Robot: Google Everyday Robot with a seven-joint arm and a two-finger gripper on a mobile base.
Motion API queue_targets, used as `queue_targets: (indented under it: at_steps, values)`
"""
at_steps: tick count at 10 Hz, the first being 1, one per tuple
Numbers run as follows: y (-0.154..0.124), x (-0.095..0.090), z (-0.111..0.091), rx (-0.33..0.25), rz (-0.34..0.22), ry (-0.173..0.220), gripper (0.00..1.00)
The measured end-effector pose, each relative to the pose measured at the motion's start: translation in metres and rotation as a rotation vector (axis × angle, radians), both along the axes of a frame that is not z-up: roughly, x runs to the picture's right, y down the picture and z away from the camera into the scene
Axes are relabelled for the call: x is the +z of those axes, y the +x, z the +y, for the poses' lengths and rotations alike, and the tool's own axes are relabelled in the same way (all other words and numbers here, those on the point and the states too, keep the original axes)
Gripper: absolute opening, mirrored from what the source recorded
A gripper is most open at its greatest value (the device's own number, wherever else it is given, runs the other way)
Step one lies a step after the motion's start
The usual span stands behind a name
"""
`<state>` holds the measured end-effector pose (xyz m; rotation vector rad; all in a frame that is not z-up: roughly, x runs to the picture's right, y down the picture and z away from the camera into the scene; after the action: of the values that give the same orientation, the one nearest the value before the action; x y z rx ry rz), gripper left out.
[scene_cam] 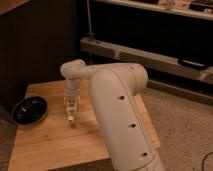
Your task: Place the bottle in the ceramic bowl
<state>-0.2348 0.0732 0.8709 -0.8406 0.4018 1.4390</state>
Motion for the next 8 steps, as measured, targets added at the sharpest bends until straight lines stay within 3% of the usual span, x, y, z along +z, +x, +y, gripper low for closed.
queue_targets:
  at_steps: [1,5,8]
  values:
    - [-0.018,-0.011,-0.002,-0.021,-0.043,0.007,0.00]
    - [-0.154,-0.066,0.016,-0.187,-0.308,0.037,0.01]
    - [-0.222,-0.088,0.022,-0.305,-0.469,0.044,0.27]
